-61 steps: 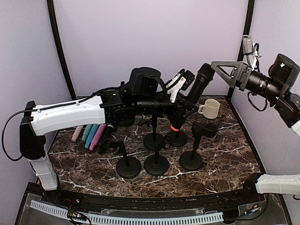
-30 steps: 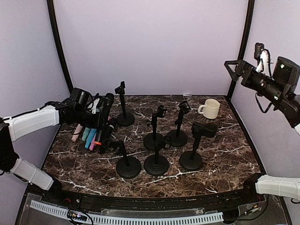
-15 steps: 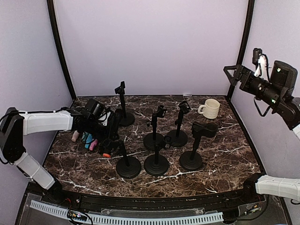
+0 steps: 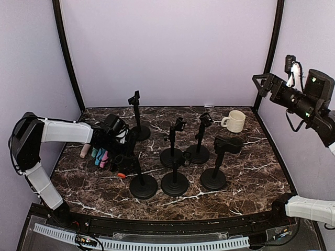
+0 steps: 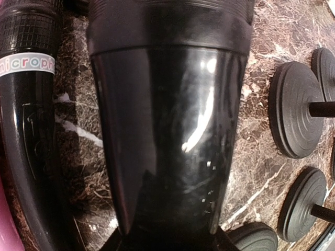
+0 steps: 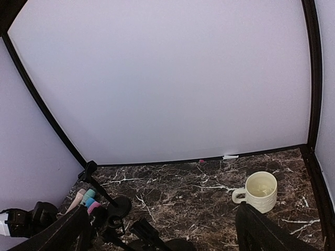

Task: Remove the microphone from the stand
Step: Place the microphone at the center of the board.

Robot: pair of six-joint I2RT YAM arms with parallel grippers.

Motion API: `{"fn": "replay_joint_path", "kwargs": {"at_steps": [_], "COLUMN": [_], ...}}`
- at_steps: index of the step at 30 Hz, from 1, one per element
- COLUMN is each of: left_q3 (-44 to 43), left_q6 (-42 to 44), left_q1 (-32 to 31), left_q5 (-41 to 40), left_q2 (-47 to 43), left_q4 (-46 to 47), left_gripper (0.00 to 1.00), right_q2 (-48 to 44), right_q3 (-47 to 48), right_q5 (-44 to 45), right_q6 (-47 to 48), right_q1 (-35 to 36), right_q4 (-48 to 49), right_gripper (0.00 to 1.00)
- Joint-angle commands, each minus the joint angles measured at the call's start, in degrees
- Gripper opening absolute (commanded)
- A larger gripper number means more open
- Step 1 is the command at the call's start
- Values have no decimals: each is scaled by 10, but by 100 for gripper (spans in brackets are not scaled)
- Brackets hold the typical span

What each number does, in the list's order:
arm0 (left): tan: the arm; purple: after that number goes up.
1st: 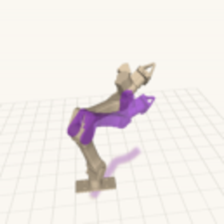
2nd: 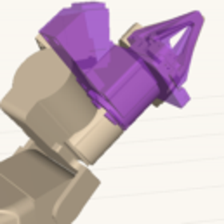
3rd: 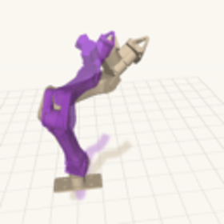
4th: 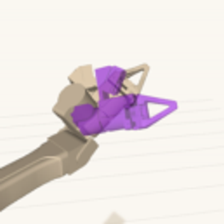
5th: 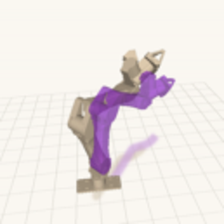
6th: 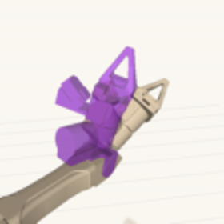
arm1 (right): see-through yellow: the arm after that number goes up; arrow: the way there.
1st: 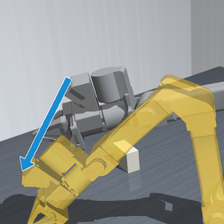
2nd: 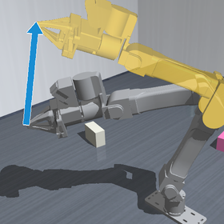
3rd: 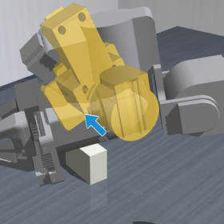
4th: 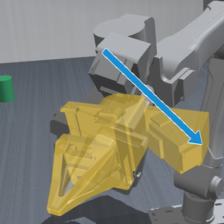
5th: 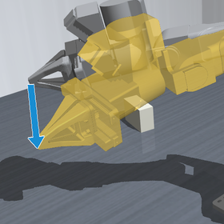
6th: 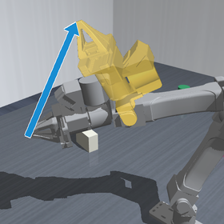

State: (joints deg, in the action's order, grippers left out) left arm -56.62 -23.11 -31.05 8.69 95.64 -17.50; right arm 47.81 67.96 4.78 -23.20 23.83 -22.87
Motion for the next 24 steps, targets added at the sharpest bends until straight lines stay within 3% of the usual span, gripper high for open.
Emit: {"fn": "replay_joint_path", "kwargs": {"at_steps": [1, 14, 24], "left_q3": [-19, -25, -24], "left_q6": [12, 21, 26], "left_q1": [-2, -2, -2], "left_q5": [-10, -7, -9], "left_q2": [8, 27, -16], "left_q4": [4, -2, 10], "left_gripper": [31, 52, 54], "right_q2": [-8, -14, -11], "right_q3": [-9, -15, -15], "right_q5": [10, 15, 16], "right_q6": [-2, -2, 0], "right_q1": [-5, -6, -6], "right_q4": [9, 7, 4], "right_gripper": [97, 97, 98]}}
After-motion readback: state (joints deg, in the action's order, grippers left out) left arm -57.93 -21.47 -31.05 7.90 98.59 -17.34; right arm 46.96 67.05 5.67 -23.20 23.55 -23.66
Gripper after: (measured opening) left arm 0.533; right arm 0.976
